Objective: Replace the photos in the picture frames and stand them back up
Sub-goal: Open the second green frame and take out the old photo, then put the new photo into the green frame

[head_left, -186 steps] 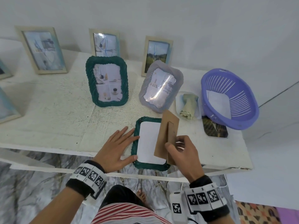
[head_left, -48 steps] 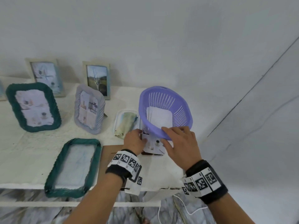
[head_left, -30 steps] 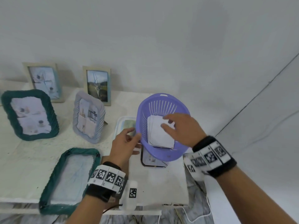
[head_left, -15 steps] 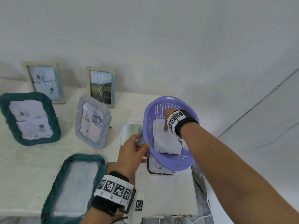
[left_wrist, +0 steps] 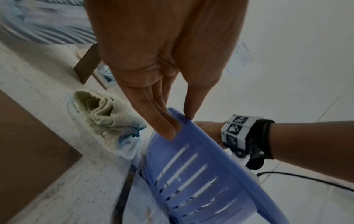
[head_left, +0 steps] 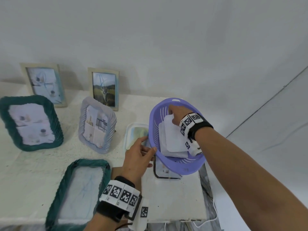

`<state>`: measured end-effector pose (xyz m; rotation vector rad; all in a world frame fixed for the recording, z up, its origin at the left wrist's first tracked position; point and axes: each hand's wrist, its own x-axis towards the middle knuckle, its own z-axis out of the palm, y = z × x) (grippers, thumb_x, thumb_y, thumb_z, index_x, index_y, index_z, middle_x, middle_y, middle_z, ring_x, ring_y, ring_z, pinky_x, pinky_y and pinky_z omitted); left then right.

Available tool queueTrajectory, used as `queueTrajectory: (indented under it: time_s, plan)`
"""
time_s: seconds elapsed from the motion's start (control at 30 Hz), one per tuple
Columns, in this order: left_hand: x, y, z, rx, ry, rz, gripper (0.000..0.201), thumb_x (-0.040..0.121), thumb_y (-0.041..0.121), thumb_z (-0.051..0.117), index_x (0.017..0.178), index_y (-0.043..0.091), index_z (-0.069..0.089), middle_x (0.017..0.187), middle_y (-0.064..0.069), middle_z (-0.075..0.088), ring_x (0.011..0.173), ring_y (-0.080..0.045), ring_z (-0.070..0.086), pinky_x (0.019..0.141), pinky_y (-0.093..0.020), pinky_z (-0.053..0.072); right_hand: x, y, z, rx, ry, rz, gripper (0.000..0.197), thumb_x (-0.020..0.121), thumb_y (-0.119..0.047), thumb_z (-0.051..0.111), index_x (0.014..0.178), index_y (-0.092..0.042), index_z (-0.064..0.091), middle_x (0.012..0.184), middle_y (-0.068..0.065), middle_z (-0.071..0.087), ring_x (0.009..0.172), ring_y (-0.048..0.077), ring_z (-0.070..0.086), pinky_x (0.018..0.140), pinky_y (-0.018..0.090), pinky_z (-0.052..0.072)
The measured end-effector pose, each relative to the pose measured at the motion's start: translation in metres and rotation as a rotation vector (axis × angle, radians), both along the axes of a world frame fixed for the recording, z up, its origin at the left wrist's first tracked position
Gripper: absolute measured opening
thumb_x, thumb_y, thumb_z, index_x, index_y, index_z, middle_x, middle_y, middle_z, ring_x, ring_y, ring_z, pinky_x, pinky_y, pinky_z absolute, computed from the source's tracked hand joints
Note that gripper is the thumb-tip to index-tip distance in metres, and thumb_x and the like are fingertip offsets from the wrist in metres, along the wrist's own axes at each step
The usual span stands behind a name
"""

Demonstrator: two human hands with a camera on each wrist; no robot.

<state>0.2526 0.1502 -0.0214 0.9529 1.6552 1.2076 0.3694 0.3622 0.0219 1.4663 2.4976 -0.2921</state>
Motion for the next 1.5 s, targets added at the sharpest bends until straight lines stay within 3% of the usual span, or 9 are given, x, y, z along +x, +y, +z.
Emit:
queueTrajectory:
  time_s: [0.23, 0.33, 0.5, 0.7, 0.87, 1.03, 1.33, 1.4, 1.5]
  plan:
    - [-0.004, -0.018, 0.001, 0.139, 0.286, -0.002, 0.034, 0.094, 0.035, 0.061, 0.126, 0.023, 0.059, 0.108, 0.009, 0.064, 0.092, 0.001, 0.060, 0.083, -0.025, 0.054, 0.019, -0.020, 0.055, -0.047, 0.475, -0.116, 0.024, 0.087, -0.005, 0.048, 0.100, -0.023, 0.057, 0.092, 0.002, 0.057, 0.090, 0.026, 0.056, 0.071, 0.030, 0.043]
    - [-0.012, -0.030, 0.015, 0.240, 0.296, -0.034, 0.024, 0.094, 0.029, 0.062, 0.117, 0.025, 0.064, 0.108, 0.011, 0.065, 0.093, 0.004, 0.059, 0.075, -0.009, 0.047, 0.022, -0.044, 0.082, -0.036, 0.641, -0.139, 0.025, 0.087, -0.008, 0.049, 0.102, -0.026, 0.058, 0.089, 0.005, 0.061, 0.084, 0.024, 0.059, 0.063, 0.028, 0.047]
    - [-0.039, -0.048, 0.045, 0.404, 0.229, 0.010, 0.024, 0.093, 0.020, 0.063, 0.116, 0.025, 0.063, 0.109, 0.008, 0.064, 0.094, 0.002, 0.061, 0.068, -0.011, 0.049, 0.007, -0.108, 0.111, 0.015, 0.895, -0.102, 0.022, 0.087, -0.008, 0.055, 0.102, -0.025, 0.061, 0.084, 0.006, 0.063, 0.075, 0.014, 0.058, 0.064, 0.020, 0.046]
    - [-0.107, -0.083, 0.054, 0.372, 0.145, -0.022, 0.020, 0.090, 0.026, 0.068, 0.110, 0.024, 0.067, 0.094, 0.005, 0.071, 0.085, -0.007, 0.064, 0.079, -0.022, 0.053, -0.046, -0.187, 0.094, -0.042, 1.052, -0.015, 0.021, 0.090, -0.008, 0.058, 0.106, -0.022, 0.061, 0.087, 0.007, 0.063, 0.080, 0.013, 0.057, 0.070, 0.016, 0.043]
    - [-0.163, -0.122, 0.033, 0.249, -0.010, 0.024, 0.015, 0.091, 0.008, 0.065, 0.102, 0.018, 0.069, 0.091, -0.004, 0.074, 0.086, -0.026, 0.069, 0.069, -0.035, 0.058, -0.087, -0.236, 0.040, -0.163, 1.195, -0.262, 0.033, 0.091, -0.014, 0.063, 0.120, -0.026, 0.054, 0.099, 0.002, 0.061, 0.087, 0.016, 0.063, 0.072, 0.031, 0.058]
    - [-0.201, -0.152, 0.001, 0.100, -0.023, 0.021, 0.011, 0.089, 0.009, 0.068, 0.096, 0.016, 0.069, 0.085, -0.008, 0.074, 0.083, -0.029, 0.070, 0.070, -0.042, 0.061, -0.116, -0.282, -0.019, -0.302, 1.118, -0.319, 0.043, 0.088, -0.014, 0.062, 0.122, -0.039, 0.051, 0.085, 0.004, 0.065, 0.078, 0.023, 0.066, 0.070, 0.048, 0.058]
    - [-0.217, -0.179, -0.037, -0.022, 0.388, -0.137, 0.007, 0.086, 0.022, 0.072, 0.087, 0.026, 0.067, 0.081, 0.009, 0.069, 0.071, -0.003, 0.061, 0.074, -0.023, 0.053, -0.125, -0.319, -0.055, -0.124, 0.873, -0.305, 0.046, 0.088, -0.012, 0.061, 0.131, -0.024, 0.049, 0.077, 0.000, 0.059, 0.070, 0.012, 0.059, 0.067, 0.032, 0.056]
    - [-0.216, -0.182, -0.041, -0.011, 0.432, -0.142, 0.005, 0.086, 0.023, 0.072, 0.089, 0.024, 0.068, 0.082, 0.011, 0.068, 0.074, -0.003, 0.060, 0.076, -0.024, 0.051, -0.123, -0.321, -0.062, -0.104, 0.827, -0.302, 0.044, 0.089, -0.014, 0.060, 0.130, -0.024, 0.050, 0.075, -0.003, 0.057, 0.068, 0.007, 0.055, 0.061, 0.016, 0.046]
    - [-0.213, -0.184, -0.046, -0.015, 0.495, -0.151, 0.009, 0.086, 0.025, 0.072, 0.094, 0.022, 0.068, 0.087, 0.007, 0.065, 0.078, -0.008, 0.059, 0.078, -0.028, 0.050, -0.122, -0.322, -0.072, -0.098, 0.779, -0.319, 0.041, 0.090, -0.017, 0.060, 0.130, -0.020, 0.052, 0.073, -0.007, 0.055, 0.068, 0.005, 0.052, 0.062, 0.019, 0.041]
